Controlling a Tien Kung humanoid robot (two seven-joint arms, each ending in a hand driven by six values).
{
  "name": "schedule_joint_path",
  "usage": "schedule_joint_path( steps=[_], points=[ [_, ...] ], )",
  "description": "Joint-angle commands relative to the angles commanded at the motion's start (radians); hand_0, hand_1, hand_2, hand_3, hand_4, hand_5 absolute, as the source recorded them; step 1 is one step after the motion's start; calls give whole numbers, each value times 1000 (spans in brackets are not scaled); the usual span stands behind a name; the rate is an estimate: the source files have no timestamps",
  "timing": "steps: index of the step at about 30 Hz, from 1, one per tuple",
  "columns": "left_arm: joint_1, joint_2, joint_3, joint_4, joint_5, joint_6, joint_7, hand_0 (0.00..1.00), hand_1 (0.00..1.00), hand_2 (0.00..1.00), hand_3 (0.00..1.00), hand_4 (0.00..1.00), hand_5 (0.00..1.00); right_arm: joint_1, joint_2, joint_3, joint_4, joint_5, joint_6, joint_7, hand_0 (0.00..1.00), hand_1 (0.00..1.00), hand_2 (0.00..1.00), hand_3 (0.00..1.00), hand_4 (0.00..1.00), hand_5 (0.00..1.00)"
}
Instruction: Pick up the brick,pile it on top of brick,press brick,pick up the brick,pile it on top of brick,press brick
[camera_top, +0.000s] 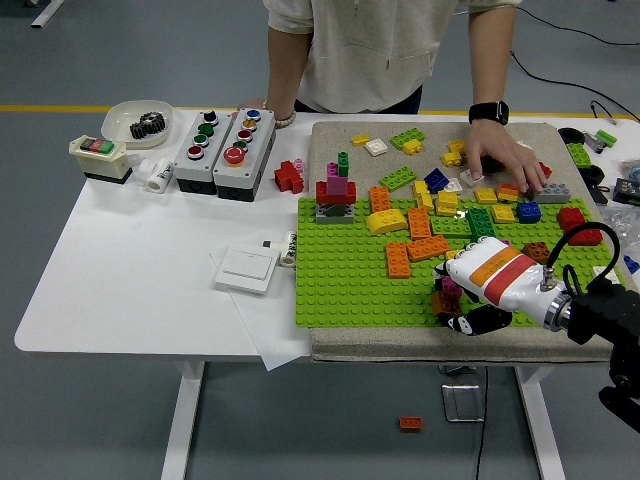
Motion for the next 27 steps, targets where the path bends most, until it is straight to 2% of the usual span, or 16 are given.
schedule_joint_path(
  steps=[27],
  points=[
    [2, 0, -6, -1, 11, -2, 4, 849, 810, 815, 621, 711, 675, 0, 0, 10, -32, 0, -27, 15, 241, 182, 234, 419, 757, 330]
  ],
)
